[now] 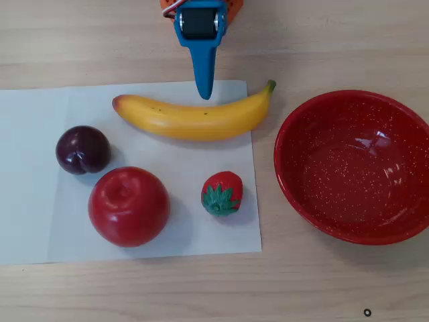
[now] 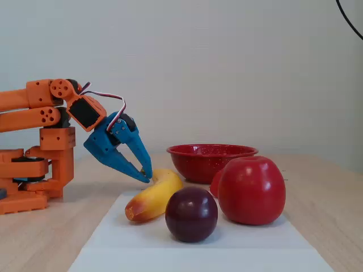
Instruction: Grasp the banana and put it in the red bowl
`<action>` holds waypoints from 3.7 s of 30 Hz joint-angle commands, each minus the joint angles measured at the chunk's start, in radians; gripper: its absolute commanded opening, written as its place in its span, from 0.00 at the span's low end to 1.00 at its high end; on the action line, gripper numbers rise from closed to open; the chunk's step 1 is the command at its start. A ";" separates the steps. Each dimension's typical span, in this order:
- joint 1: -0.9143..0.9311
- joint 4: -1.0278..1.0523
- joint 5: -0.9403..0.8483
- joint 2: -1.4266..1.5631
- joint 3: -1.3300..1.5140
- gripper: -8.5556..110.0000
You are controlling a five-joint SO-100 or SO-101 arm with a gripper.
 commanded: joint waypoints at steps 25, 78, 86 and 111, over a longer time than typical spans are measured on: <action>-0.015 0.000 -0.002 0.011 0.012 0.08; -0.130 0.565 0.166 -1.009 -1.111 0.09; -0.089 0.646 0.156 -1.238 -1.358 0.12; -0.031 0.538 0.236 -1.513 -1.345 0.51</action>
